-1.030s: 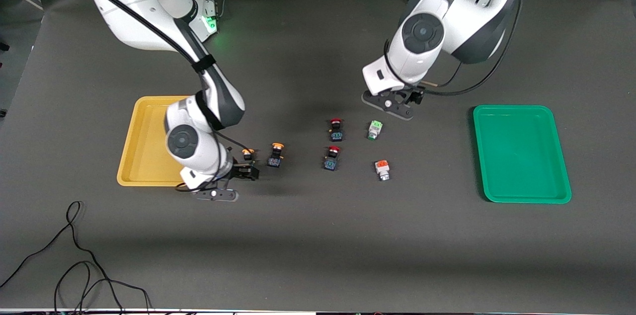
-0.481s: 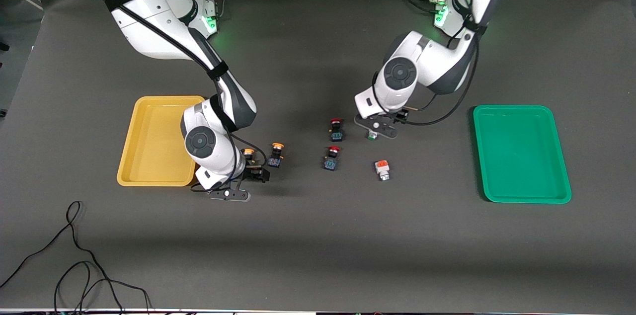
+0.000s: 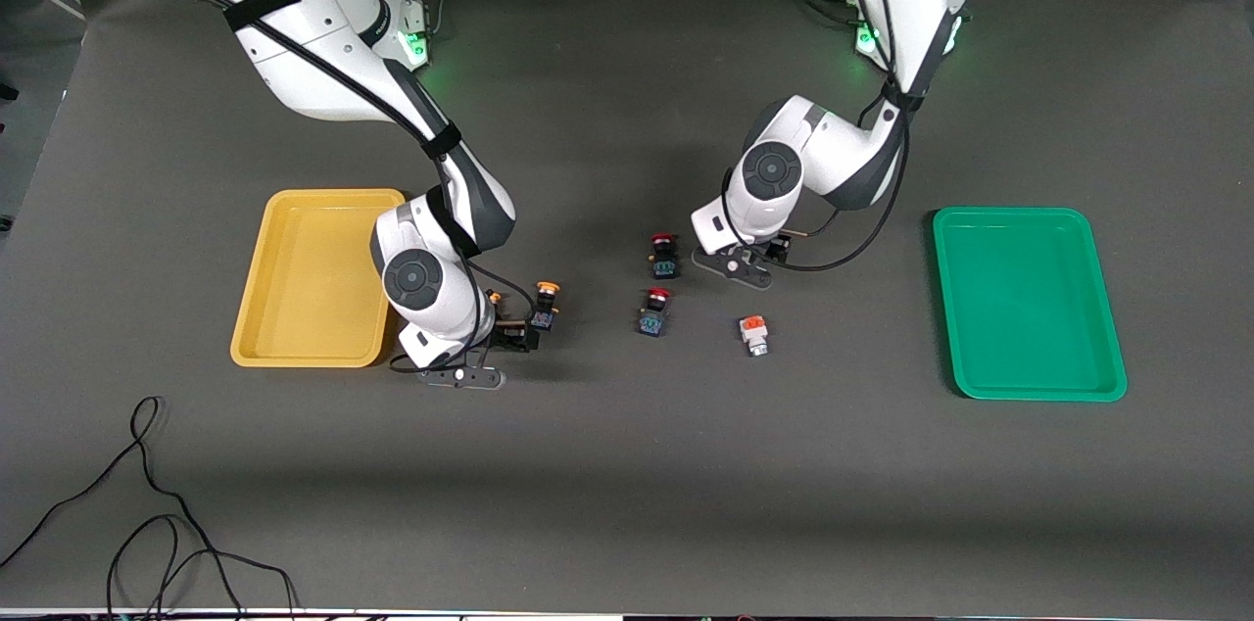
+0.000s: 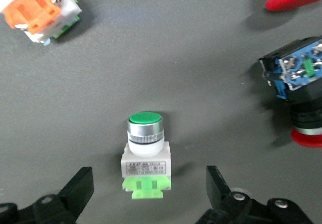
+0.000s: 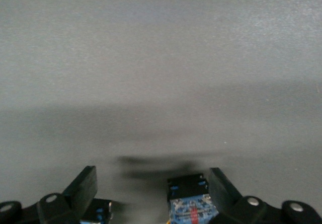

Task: Place green and yellow buttons in trays
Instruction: 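Grasp a yellow button with the right gripper while the left gripper grasps a green button, then place the green button in the green tray while the right gripper places yellow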

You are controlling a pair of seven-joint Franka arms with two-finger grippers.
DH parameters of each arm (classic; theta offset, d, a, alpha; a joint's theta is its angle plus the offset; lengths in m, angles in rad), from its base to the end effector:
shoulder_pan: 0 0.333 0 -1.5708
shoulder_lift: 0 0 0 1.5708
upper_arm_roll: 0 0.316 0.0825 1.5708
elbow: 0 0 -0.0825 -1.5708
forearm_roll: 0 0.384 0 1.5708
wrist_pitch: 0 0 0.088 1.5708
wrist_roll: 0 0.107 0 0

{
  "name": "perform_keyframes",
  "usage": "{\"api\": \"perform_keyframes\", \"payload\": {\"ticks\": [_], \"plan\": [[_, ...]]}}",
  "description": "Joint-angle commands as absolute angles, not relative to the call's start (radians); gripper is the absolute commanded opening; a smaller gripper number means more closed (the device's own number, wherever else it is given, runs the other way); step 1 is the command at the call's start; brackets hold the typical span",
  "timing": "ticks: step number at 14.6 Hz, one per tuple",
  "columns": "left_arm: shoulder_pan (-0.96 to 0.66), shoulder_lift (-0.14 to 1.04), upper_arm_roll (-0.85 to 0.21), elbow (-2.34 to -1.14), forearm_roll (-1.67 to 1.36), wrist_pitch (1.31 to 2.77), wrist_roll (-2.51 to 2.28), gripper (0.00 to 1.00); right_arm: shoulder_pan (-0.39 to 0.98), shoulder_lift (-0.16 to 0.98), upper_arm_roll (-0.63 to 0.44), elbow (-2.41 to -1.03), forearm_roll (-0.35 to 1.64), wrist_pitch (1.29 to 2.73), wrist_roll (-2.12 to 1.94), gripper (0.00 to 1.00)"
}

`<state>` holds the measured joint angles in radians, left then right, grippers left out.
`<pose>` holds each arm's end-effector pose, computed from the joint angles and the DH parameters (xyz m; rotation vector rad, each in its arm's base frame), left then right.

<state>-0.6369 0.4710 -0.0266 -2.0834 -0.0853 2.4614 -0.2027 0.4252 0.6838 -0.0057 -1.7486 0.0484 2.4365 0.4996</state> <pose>0.4538 -0.3548 0.1886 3.0600 -0.6038 -0.1730 0.6069 0.2711 0.1815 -3.1096 0.1800 0.0134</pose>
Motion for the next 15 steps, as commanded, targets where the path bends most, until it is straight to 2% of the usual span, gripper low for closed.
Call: {"api": "perform_keyframes", "payload": {"ticks": [1, 3, 4, 5, 6, 8, 9, 10, 13, 15], "plan": [[-0.653, 0.469, -0.017, -2.079, -0.064, 2.467, -0.268, 0.73, 0.439, 0.667, -0.028, -1.790, 0.051, 2.453, 0.506, 1.00], [-0.653, 0.469, -0.017, -2.077, -0.064, 2.467, -0.304, 0.46, 0.439, 0.666, -0.029, -1.811, 0.051, 2.453, 0.509, 1.00], [-0.652, 0.468, -0.017, -2.077, -0.064, 2.465, -0.310, 0.37, 0.439, 0.664, -0.031, -1.822, 0.051, 2.453, 0.509, 1.00], [-0.652, 0.466, -0.017, -2.077, -0.064, 2.459, -0.322, 0.33, 0.439, 0.661, -0.031, -1.830, 0.049, 2.453, 0.509, 1.00], [-0.652, 0.462, -0.017, -2.075, -0.064, 2.447, -0.328, 0.31, 0.439, 0.660, -0.031, -1.833, 0.049, 2.453, 0.509, 1.00], [-0.641, 0.416, -0.017, -2.062, -0.071, 2.386, -0.363, 0.30, 0.439, 0.660, -0.038, -1.835, 0.049, 2.448, 0.506, 0.68], [-0.638, 0.375, -0.011, -2.045, -0.074, 2.306, -0.382, 0.29, 0.440, 0.657, -0.041, -1.836, 0.049, 2.436, 0.506, 0.64], [-0.615, 0.326, -0.006, -2.016, -0.080, 2.214, -0.385, 0.29, 0.433, 0.641, -0.043, -1.845, 0.049, 2.400, 0.503, 0.55], [-0.508, 0.171, -0.008, -1.956, -0.130, 1.984, -0.374, 0.27, 0.433, 0.582, -0.044, -1.887, 0.049, 2.338, 0.468, 0.54], [-0.418, 0.074, -0.008, -1.954, -0.143, 1.895, -0.374, 0.27, 0.434, 0.561, -0.044, -1.911, 0.049, 2.338, 0.462, 0.70]]}}
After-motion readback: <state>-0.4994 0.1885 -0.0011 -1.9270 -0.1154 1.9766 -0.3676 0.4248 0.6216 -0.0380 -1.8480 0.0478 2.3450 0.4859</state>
